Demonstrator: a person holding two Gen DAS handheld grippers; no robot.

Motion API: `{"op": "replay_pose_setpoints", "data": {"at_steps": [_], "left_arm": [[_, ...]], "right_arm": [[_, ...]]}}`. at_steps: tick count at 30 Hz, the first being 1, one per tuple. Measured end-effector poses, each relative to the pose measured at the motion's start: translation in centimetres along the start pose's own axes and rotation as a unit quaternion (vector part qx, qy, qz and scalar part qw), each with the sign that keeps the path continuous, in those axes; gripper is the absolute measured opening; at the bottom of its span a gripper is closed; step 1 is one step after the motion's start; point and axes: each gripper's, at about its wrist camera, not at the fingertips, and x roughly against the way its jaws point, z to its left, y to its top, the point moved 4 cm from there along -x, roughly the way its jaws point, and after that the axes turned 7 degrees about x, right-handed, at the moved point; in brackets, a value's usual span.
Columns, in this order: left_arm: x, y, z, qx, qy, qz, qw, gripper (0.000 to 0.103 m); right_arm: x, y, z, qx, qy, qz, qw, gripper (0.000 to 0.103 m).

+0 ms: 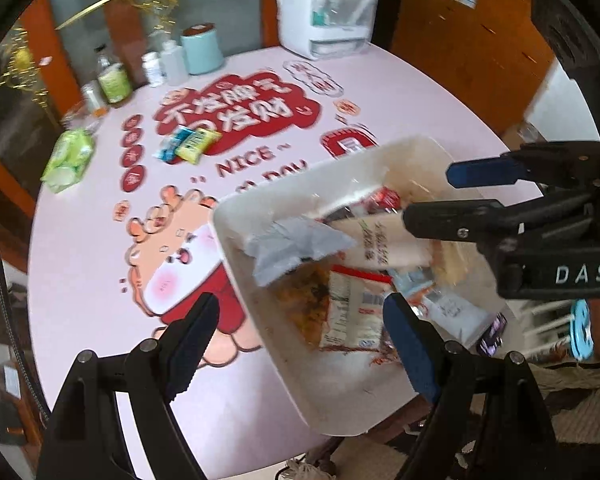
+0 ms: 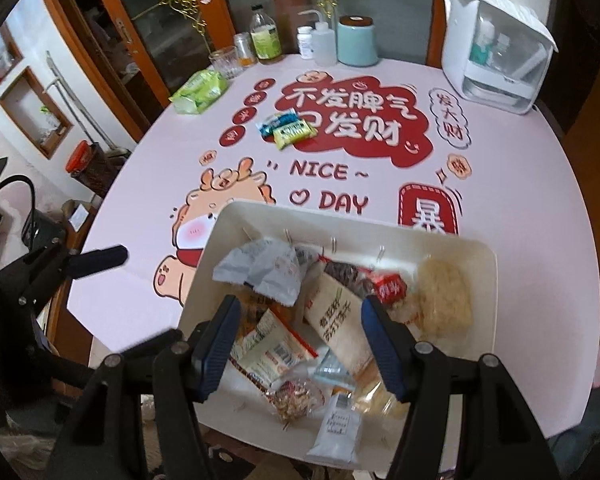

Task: Organize snacks
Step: 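Release the white printed bag and wafer pack into the white tray with both grippers, then grasp the green-and-yellow bag with the right gripper while the left grasps the blue-wrapped pastry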

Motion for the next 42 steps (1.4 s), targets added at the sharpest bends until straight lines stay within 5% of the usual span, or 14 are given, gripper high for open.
{"op": "replay_pose_setpoints", "data": {"at_steps": [13, 23, 34, 42], "left_arm": [[5.5, 7.8, 4.1, 0.086, 0.128, -0.090, 0.9839, 0.083], [6.4, 14.6, 9.2, 0.048, 0.166, -0.119, 0.9777, 0.087], [-7.1, 23.0, 17.9, -0.069, 0.131, -0.063, 0.9870, 0.087], [-18.2, 24.5, 21.1, -0.123, 0.095, -0.009, 0.9878, 0.087]], "right_arm": [[0.7, 7.3, -3.4, 0.016, 0.016, -0.038, 0.999, 0.063], [-2.1, 16.2, -4.0, -0.052, 0.021, -0.044, 0.997, 0.063], [-16.7, 21.6, -5.6, -0.216, 0.014, 0.027, 0.976, 0.063], [-26.2, 22.3, -5.9, -0.299, 0.020, 0.072, 0.951, 0.063]]}}
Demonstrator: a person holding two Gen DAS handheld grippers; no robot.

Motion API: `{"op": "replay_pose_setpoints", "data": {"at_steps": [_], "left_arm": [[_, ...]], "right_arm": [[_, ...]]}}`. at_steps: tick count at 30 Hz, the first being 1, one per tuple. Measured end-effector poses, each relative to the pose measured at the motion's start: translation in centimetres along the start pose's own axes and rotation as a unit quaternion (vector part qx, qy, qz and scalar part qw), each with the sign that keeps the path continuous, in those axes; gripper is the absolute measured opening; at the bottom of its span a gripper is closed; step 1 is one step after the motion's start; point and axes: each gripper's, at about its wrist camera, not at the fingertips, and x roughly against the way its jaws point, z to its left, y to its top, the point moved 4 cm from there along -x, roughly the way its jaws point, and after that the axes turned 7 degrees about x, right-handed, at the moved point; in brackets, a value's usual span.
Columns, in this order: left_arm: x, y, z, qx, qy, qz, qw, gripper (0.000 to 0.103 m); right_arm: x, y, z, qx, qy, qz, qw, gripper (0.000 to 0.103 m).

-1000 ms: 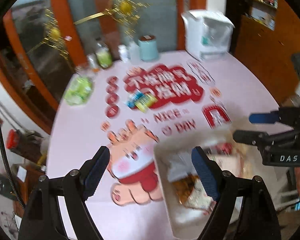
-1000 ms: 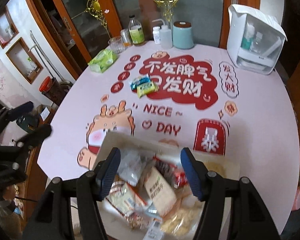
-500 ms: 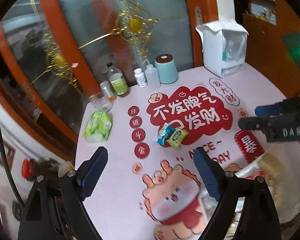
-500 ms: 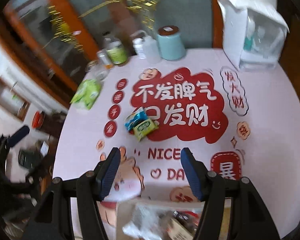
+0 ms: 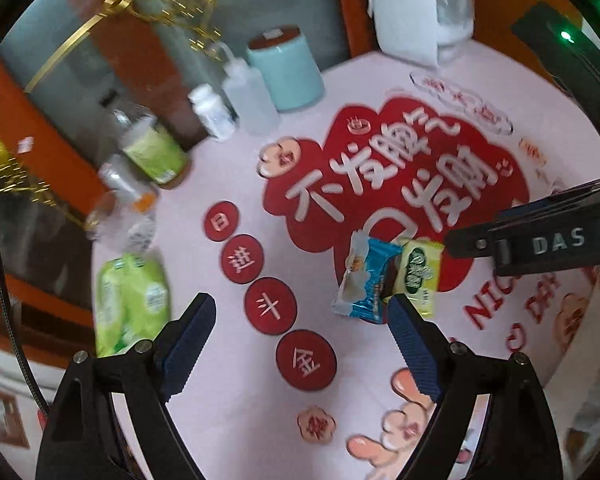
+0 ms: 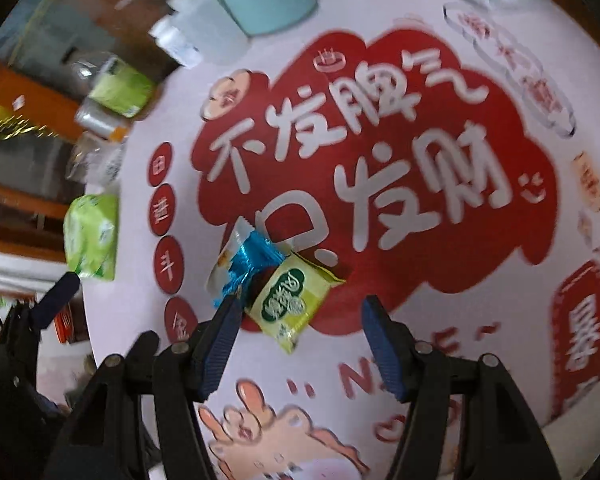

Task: Organize snacks
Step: 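Grasp the green-and-yellow bag with the right gripper while the left grasps the blue-wrapped pastry, then carry both snacks over the white tray and open both grippers to drop them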

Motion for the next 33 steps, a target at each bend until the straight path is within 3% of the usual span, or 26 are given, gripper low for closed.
{"op": "replay_pose_setpoints", "data": {"at_steps": [3, 6, 8, 10, 14, 27, 29, 31, 32, 33], "left_arm": [[-2.7, 0.1, 0.0, -0.006, -0.012, 0.012, 0.9998, 0.087], [-4.4, 0.0, 0.1, 0.003, -0.034, 0.022, 0.9992, 0.087], [-5.1, -0.2, 0.2, 0.007, -0.049, 0.026, 0.9985, 0.087], [-5.6, -0.3, 0.1, 0.006, -0.058, 0.028, 0.9979, 0.087], [-6.7, -0.7, -0.1, 0.001, -0.061, 0.036, 0.9975, 0.087], [-9.4, 0.3, -2.0, 0.029, -0.104, 0.059, 0.9924, 0.087], [-10.3, 0.2, -2.6, 0.032, -0.108, 0.071, 0.9911, 0.079], [-11.4, -0.1, -3.0, 0.039, -0.108, 0.099, 0.9884, 0.058], [-11.2, 0.0, -3.1, 0.041, -0.106, 0.089, 0.9895, 0.053], [-11.2, 0.1, -3.2, 0.042, -0.107, 0.089, 0.9893, 0.037]], "right_arm": [[-1.9, 0.4, 0.4, -0.006, -0.014, 0.008, 1.000, 0.063], [-3.8, 0.5, 0.5, -0.006, -0.032, 0.024, 0.999, 0.055], [-3.9, 0.6, 0.9, 0.003, -0.043, 0.011, 0.999, 0.054], [-4.4, 0.7, 1.3, 0.016, -0.058, 0.015, 0.998, 0.043], [-4.3, 0.4, 1.5, 0.038, -0.093, 0.022, 0.995, 0.042], [-2.7, -0.4, -4.0, -0.011, -0.077, 0.028, 0.997, 0.042], [-2.6, -0.7, -4.2, -0.010, -0.078, 0.029, 0.996, 0.042], [-2.0, -1.3, -4.8, -0.011, -0.076, 0.030, 0.997, 0.042], [-2.0, -1.3, -4.8, -0.011, -0.074, 0.031, 0.997, 0.042], [-2.0, -1.2, -4.7, -0.012, -0.072, 0.031, 0.997, 0.042]]}}
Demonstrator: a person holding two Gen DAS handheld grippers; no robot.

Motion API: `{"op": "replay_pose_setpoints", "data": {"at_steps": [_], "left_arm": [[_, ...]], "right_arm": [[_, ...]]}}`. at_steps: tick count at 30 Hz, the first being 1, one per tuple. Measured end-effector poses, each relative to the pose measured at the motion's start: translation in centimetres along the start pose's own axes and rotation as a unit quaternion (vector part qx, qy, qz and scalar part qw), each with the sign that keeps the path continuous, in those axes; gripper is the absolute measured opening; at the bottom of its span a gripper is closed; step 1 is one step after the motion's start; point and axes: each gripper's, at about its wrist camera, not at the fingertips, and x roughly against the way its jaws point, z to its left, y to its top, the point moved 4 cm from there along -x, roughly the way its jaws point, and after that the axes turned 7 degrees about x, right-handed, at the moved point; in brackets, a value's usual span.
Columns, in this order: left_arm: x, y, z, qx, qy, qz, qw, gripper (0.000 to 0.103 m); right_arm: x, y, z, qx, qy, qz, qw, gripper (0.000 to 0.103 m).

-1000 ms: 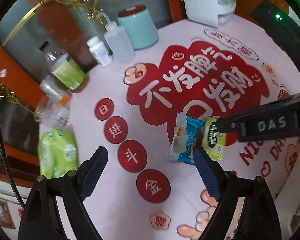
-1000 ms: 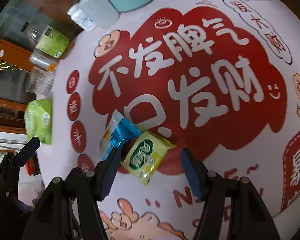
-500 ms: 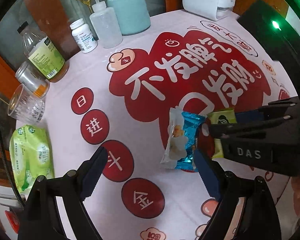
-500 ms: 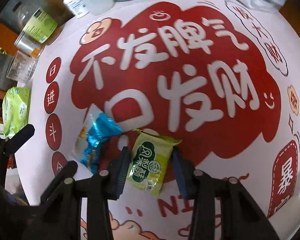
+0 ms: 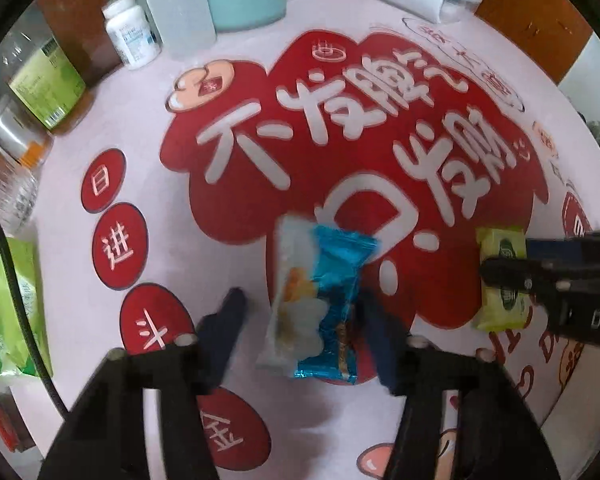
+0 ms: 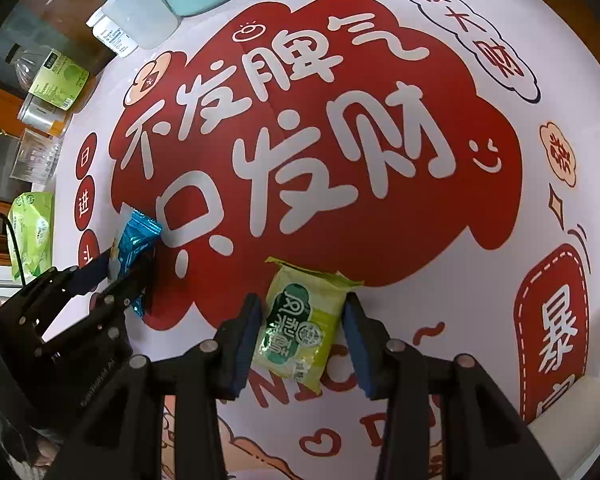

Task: Organize snacks
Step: 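Carry both snacks over the white tray and open both grippers to drop them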

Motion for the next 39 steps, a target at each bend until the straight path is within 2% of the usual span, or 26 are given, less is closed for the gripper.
{"op": "replay_pose_setpoints", "data": {"at_steps": [1, 4, 6, 15, 20, 25, 30, 39], "left_arm": [[0.0, 0.0, -0.1, 0.000, 0.002, 0.003, 1.0000, 0.030], [0.3, -0.2, -0.2, 0.016, -0.004, 0.018, 0.9997, 0.029], [1.4, -0.6, -0.6, 0.016, 0.004, 0.010, 0.9998, 0.029], [11.2, -2.6, -3.9, 0.031, -0.006, -0.054, 0.9981, 0.028], [15.4, -4.7, -5.6, 0.061, 0.010, -0.059, 0.9964, 0.028], [19.0, -7.4, -8.2, 0.090, 0.030, -0.073, 0.9928, 0.028], [22.5, -10.2, -12.2, 0.108, 0.035, -0.087, 0.9897, 0.028], [26.8, -14.3, -20.6, 0.126, 0.020, -0.128, 0.9835, 0.028]], "right_arm": [[0.4, -0.3, -0.4, -0.001, 0.003, 0.000, 1.000, 0.042], [1.4, -0.6, -0.3, 0.000, 0.016, -0.008, 1.000, 0.041], [2.6, -1.2, -0.5, 0.006, 0.022, -0.016, 1.000, 0.042], [9.6, -2.8, 0.3, 0.043, 0.066, -0.063, 0.995, 0.041], [13.3, -4.2, 0.9, 0.076, 0.097, -0.084, 0.989, 0.041], [17.5, -7.2, 0.3, 0.126, 0.121, -0.100, 0.979, 0.041], [21.8, -10.4, -2.0, 0.187, 0.093, -0.137, 0.968, 0.041], [27.1, -16.0, -8.6, 0.236, 0.055, -0.188, 0.952, 0.041]]}}
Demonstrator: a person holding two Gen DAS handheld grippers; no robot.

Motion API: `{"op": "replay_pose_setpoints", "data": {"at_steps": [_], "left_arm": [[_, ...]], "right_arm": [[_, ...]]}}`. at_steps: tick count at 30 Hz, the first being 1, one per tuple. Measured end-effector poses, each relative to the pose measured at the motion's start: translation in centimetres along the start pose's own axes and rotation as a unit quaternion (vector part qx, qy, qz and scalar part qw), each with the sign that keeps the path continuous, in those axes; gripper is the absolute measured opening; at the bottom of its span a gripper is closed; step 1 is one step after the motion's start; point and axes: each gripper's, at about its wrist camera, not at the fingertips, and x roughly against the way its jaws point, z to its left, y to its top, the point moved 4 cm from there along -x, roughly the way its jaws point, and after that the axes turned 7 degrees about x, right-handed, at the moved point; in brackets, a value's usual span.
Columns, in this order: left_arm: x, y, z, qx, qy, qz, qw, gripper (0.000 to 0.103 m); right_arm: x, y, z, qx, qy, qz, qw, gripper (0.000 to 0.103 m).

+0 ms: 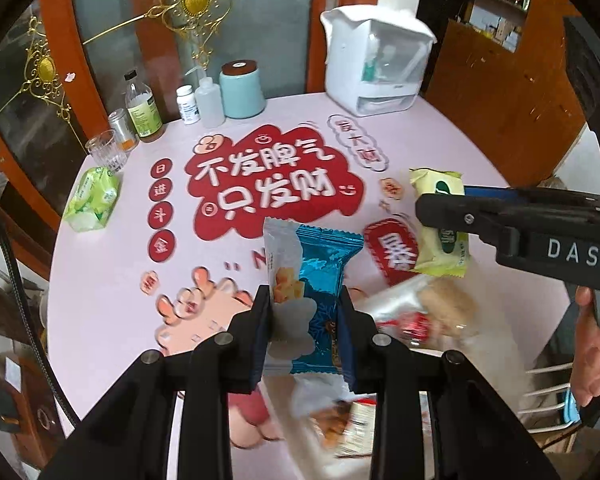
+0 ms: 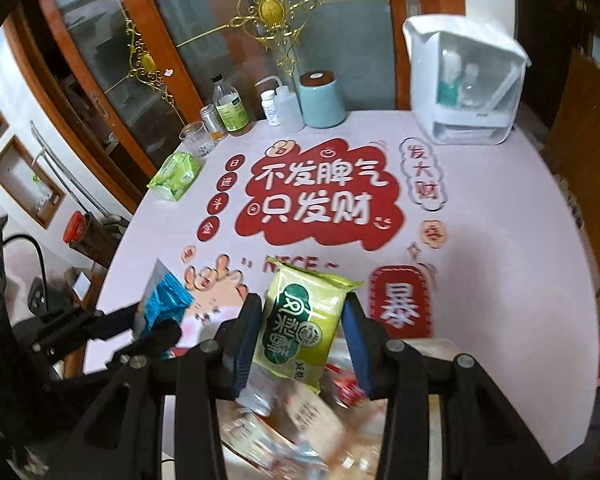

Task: Organize snacks
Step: 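Carry both snacks over the white tray and open both grippers to drop them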

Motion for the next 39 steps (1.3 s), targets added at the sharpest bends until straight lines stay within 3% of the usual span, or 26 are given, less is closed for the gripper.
{"op": "replay_pose_setpoints", "data": {"at_steps": [10, 14, 21, 26, 36, 38, 39], "left_arm": [[2.5, -4.5, -3.8, 0.034, -0.004, -0.029, 0.9990, 0.029], [1.9, -6.5, -4.1, 0.047, 0.016, -0.037, 0.9981, 0.029], [-0.9, -10.4, -4.4, 0.057, 0.027, 0.003, 0.9980, 0.029], [-2.4, -12.1, -4.8, 0.065, 0.015, 0.032, 0.9973, 0.029], [-2.6, -12.4, -5.4, 0.061, 0.021, 0.030, 0.9975, 0.030], [-2.4, -12.4, -5.5, 0.059, 0.025, 0.026, 0.9976, 0.034], [-2.3, -12.4, -5.5, 0.059, 0.027, 0.023, 0.9976, 0.043]], "right_arm": [[2.5, -6.7, -1.5, 0.016, -0.009, -0.006, 1.000, 0.042], [2.0, -9.2, -2.1, 0.008, -0.013, 0.009, 1.000, 0.042], [-0.4, -12.9, -2.5, -0.014, 0.010, 0.062, 0.998, 0.042], [-1.3, -13.9, -2.3, -0.018, 0.018, 0.080, 0.996, 0.042], [-2.0, -14.3, -2.0, -0.016, 0.023, 0.095, 0.995, 0.043], [-2.2, -14.4, -2.0, -0.017, 0.020, 0.101, 0.995, 0.044], [-2.3, -14.5, -2.1, -0.020, 0.020, 0.102, 0.994, 0.044]]}}
